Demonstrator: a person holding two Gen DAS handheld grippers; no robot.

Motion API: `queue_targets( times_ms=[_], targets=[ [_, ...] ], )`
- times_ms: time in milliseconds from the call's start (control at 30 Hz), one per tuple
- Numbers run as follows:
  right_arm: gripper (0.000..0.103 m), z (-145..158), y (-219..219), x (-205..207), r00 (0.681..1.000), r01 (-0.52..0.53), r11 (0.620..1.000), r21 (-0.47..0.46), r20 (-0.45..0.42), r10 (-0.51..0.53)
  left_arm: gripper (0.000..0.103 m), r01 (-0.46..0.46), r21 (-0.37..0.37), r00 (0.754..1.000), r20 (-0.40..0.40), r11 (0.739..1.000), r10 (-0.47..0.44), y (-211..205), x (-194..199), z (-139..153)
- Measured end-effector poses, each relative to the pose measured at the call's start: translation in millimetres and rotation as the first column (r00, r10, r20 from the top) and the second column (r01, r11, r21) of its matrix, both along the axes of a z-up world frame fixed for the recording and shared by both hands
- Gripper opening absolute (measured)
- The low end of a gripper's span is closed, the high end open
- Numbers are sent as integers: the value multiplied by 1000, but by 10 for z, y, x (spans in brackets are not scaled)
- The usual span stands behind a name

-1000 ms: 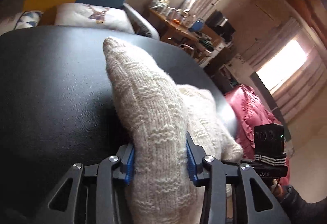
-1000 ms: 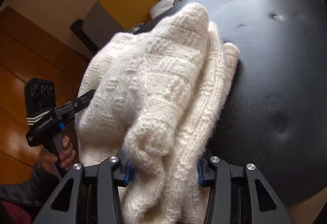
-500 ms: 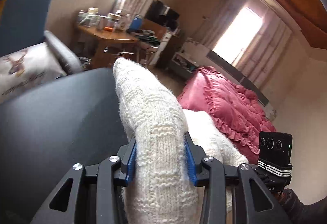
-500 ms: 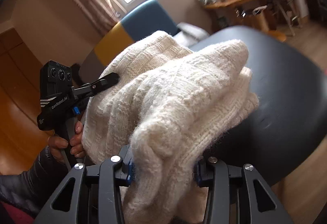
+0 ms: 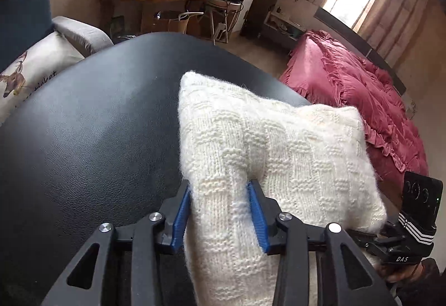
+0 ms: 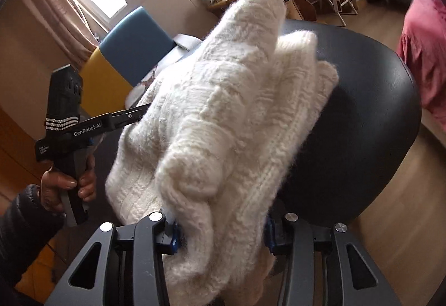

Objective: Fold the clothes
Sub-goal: 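Release the folded sweater and lift both grippers away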

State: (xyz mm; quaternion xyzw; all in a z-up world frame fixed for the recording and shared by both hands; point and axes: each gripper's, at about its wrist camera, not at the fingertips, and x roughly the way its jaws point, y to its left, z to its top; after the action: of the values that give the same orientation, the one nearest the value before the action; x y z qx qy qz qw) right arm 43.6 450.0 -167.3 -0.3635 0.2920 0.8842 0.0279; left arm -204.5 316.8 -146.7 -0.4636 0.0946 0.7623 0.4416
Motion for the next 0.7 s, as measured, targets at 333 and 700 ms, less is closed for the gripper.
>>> queue_targets(
  times_ms=[333,700],
  targets=[
    [61,216,77,257,997,34,996,85,-67,-28,40,-107,93,982,-148,990,120,-479,335,507],
    [54,184,-161,173,990,-142,953,269,48,134,40,-43,21,995,-84,999,44,-449,713,-10]
  ],
)
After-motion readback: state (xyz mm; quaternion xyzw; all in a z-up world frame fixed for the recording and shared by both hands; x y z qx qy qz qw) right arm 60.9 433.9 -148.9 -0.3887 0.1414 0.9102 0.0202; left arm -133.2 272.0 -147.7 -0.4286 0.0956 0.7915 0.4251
